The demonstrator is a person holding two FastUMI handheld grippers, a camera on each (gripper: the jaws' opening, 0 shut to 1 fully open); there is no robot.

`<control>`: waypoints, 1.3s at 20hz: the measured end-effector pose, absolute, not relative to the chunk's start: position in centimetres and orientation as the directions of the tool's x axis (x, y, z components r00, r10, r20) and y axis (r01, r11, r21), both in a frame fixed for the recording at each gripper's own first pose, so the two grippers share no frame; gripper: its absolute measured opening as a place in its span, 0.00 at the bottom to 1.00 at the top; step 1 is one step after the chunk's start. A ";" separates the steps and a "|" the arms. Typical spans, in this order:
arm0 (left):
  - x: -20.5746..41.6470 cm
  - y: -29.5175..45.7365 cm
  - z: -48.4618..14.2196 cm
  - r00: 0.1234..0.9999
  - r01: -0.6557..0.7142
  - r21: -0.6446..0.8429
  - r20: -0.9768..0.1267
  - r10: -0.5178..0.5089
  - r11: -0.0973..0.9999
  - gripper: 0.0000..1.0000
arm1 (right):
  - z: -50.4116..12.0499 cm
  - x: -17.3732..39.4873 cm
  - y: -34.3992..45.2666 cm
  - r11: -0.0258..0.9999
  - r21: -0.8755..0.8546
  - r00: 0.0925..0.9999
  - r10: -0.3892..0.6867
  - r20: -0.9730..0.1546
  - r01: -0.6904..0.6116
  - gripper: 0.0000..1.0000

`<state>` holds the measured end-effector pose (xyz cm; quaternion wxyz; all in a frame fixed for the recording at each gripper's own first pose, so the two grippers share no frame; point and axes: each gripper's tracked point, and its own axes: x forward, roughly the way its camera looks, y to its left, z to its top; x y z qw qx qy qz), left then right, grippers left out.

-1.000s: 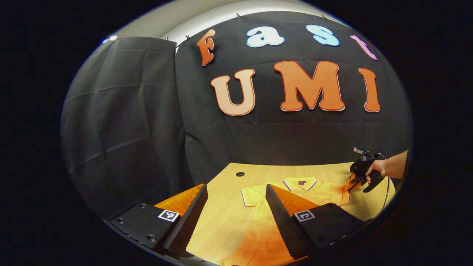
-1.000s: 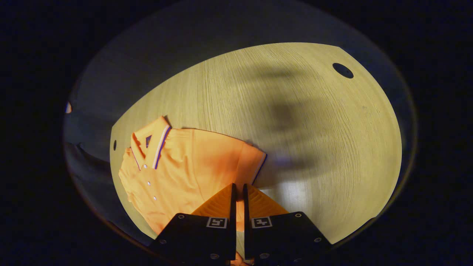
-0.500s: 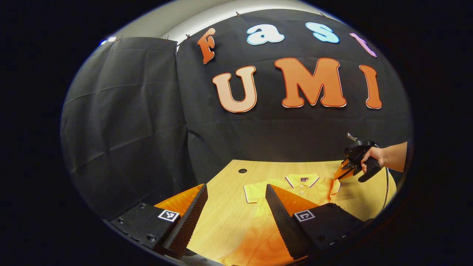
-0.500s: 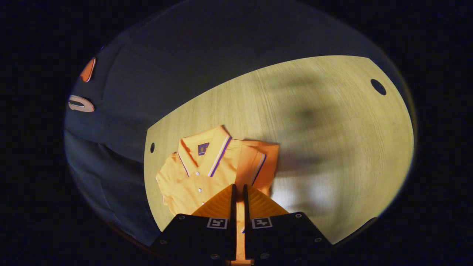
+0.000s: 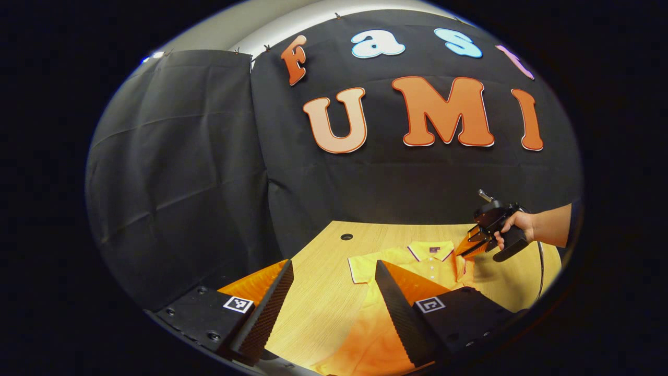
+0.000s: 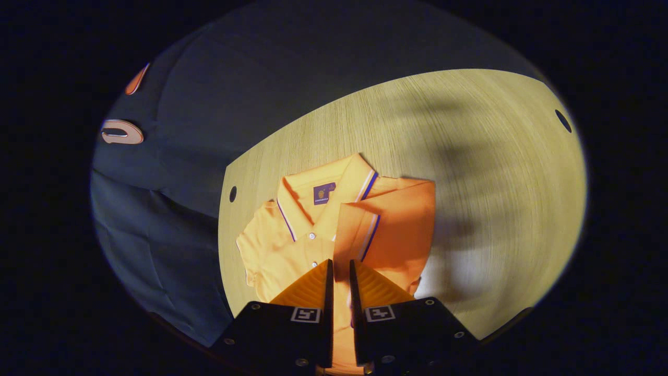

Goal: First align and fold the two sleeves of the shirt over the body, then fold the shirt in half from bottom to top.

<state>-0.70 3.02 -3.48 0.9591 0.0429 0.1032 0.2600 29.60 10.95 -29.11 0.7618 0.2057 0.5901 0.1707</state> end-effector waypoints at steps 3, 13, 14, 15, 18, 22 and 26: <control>0.4 3.4 -4.3 0.860 -0.458 0.106 -0.198 0.471 0.882 0.97 | -29.2 29.2 11.5 0.850 0.527 0.252 0.514 -0.820 -0.020 0.34; 8.2 8.9 -9.1 0.920 -0.250 -0.006 -0.315 0.235 0.968 0.97 | -26.0 26.9 8.2 0.864 0.494 0.447 0.407 -0.796 0.093 0.93; 9.3 9.6 -9.7 0.919 -0.230 -0.017 -0.332 0.211 0.973 0.97 | -25.5 26.4 7.6 0.869 0.483 0.470 0.384 -0.795 0.108 0.96; 10.2 10.2 -10.4 0.918 -0.212 -0.026 -0.347 0.190 0.977 0.97 | -24.9 26.0 7.0 0.873 0.473 0.496 0.362 -0.790 0.117 0.96; 12.9 12.0 -11.4 0.908 -0.177 -0.061 -0.396 0.139 0.982 0.98 | -22.7 24.5 5.3 0.889 0.436 0.565 0.289 -0.773 0.141 0.98; 16.6 14.1 -12.8 0.883 -0.146 -0.152 -0.466 0.060 0.978 0.98 | -19.5 22.0 2.7 0.892 0.409 0.658 0.192 -0.728 0.193 0.98; 19.7 16.2 -14.7 0.829 -0.164 -0.238 -0.559 0.003 0.957 0.98 | -17.4 19.0 0.5 0.900 0.352 0.714 0.068 -0.697 0.257 0.98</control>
